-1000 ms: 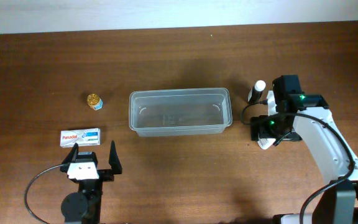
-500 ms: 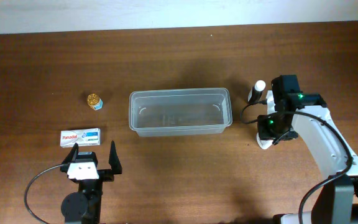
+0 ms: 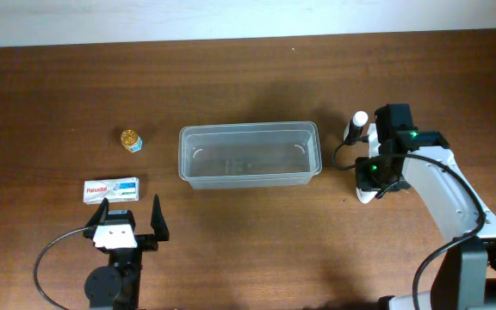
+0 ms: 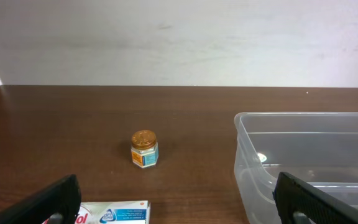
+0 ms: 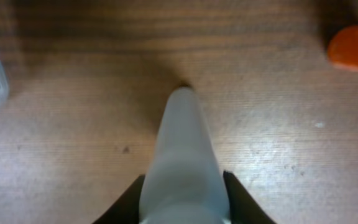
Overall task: Pack container
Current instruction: 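Move the right gripper down onto the clear dropper bottle and grasp it, then carry the dropper bottle into the container's right end and release it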
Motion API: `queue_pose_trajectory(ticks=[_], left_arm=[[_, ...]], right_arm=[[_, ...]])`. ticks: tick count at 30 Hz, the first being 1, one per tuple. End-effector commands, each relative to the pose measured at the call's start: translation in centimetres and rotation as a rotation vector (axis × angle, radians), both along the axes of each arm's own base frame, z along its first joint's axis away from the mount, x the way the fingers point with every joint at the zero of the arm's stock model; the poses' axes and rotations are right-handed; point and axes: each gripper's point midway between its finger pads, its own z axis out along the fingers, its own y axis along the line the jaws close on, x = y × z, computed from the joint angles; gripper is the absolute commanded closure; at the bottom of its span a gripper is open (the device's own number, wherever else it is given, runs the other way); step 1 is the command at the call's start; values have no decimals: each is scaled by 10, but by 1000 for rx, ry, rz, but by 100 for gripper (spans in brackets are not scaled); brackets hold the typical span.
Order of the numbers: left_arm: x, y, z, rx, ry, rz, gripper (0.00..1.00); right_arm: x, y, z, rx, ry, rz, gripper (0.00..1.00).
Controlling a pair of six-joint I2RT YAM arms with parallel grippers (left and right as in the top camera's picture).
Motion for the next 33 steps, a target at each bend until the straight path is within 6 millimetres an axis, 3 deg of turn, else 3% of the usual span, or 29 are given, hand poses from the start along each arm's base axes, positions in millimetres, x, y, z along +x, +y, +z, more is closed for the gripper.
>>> queue_pose_trajectory(ticks=[1,7,12,16,26,30,33], left_arm=[[-1,2,0,15,-1,6,1],[-1,2,0,15,0,6,1],[-1,2,0,15,0,6,1],[-1,2,0,15,0,6,1],[-1,2,0,15,0,6,1],[-1,2,0,15,0,6,1],[-1,2,0,15,0,6,1]], right_arm=[[-8,-3,-12,-6,42,-10,71],[-8,-2,-11,-4,41,-11,87],[-5,7,-4,52,40,-7,87],[-2,12,13,82,47,-4,87],[3,22,99,100,43,22,88],[12,43,136,100,-23,93,89],[23,71,161,108,-110,171,89]])
